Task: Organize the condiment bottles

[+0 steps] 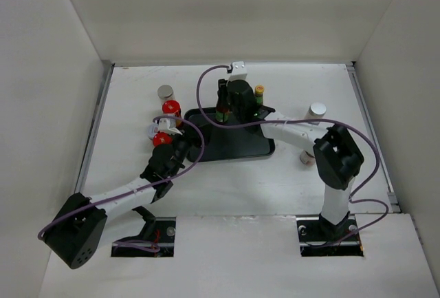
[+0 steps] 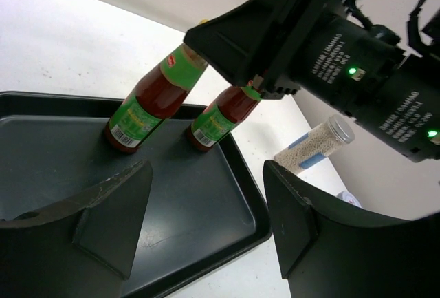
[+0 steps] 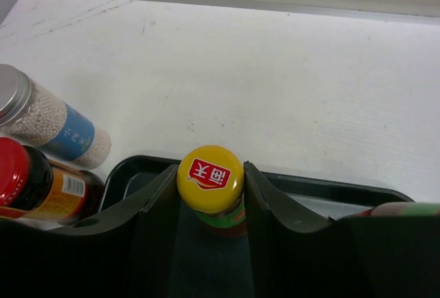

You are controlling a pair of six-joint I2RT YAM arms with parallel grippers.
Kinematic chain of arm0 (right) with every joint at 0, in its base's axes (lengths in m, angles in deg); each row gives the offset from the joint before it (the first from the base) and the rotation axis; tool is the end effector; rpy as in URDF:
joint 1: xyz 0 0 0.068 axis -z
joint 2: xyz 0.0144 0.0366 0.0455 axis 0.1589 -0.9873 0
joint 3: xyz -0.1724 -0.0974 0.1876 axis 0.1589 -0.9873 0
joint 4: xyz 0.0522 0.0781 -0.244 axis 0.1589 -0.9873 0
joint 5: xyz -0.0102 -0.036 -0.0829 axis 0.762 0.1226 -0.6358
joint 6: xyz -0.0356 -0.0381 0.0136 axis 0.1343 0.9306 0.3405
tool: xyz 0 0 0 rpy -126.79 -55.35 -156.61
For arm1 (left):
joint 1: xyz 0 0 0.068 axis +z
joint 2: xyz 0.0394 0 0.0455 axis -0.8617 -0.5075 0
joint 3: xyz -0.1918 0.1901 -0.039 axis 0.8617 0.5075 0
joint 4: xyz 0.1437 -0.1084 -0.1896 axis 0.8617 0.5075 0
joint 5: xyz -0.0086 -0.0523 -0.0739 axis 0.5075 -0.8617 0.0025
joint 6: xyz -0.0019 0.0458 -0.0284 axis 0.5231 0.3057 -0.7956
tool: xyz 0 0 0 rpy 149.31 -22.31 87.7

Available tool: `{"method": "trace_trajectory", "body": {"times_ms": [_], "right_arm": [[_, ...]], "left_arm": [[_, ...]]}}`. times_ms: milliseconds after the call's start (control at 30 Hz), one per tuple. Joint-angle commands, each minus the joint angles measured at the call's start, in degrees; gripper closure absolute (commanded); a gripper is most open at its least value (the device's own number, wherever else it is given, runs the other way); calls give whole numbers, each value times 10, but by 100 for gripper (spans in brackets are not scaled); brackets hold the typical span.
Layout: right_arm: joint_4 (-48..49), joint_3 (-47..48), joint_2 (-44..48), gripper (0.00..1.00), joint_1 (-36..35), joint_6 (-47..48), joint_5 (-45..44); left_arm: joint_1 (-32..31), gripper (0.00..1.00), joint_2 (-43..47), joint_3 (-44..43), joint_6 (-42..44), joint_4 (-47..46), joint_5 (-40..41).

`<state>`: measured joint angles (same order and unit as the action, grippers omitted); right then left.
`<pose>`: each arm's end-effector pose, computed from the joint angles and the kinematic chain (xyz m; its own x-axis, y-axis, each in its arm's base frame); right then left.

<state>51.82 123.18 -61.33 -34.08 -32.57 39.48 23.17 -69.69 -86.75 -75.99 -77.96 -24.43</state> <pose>0.3331 0.2929 0.2788 -0.2740 0.0467 -0.9606 -0.2765 0.9528 0.1252 0.1785 -0.1214 0.2222 -0.1819 -0.5937 -0.7839 0.3625 0.7005 -0.6147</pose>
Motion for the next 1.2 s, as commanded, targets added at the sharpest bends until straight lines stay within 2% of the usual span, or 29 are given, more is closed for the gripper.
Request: {"method": "trace_trajectory", "body": {"times_ms": [0,100,267,400,500,567,633,700,733,767,833,900,967,1067,1100,1167], "right_arm": [[91,55,-6,75,-4,1,2],[90,53,-14,66,-4,-1,3],[101,31,6,34,-4,-11,2],[100,3,59,25,-8,-21,9],[106,-41,125,23,-11,-24,18],[108,-81,178,29,-11,-25,20],[108,-140,243,43,-11,-23,14],[102,-213,314,64,-5,-28,0],[95,-253,352,71,5,-33,-17],[84,-282,382,74,14,-37,-32],[20,-349,464,75,32,-53,-78],[-91,-386,549,70,37,-74,-124],[-211,-393,612,54,36,-92,-173],[-393,-371,652,34,34,-153,-263],[-444,-363,651,29,34,-183,-280],[-517,-363,635,24,46,-237,-286]], "left_arm": [[6,36,7,5,-6,-29,4],[7,35,8,5,-4,-29,4],[9,34,14,4,-2,-26,9],[9,34,28,2,-1,-19,19],[12,34,33,-6,0,-7,27],[11,34,34,-10,-1,1,28],[5,34,20,-17,-1,-3,31],[-5,34,8,-24,-1,-4,30],[-15,34,2,-24,1,-5,31],[-24,34,-5,-25,5,-9,32],[-32,34,-17,-28,13,-19,31],[-34,34,-24,-29,15,-23,28],[-35,33,-26,-27,15,-24,27],[-36,33,-44,-30,11,-33,23],[-36,33,-45,-29,8,-34,19],[-36,33,-41,-25,7,-36,17]]}}
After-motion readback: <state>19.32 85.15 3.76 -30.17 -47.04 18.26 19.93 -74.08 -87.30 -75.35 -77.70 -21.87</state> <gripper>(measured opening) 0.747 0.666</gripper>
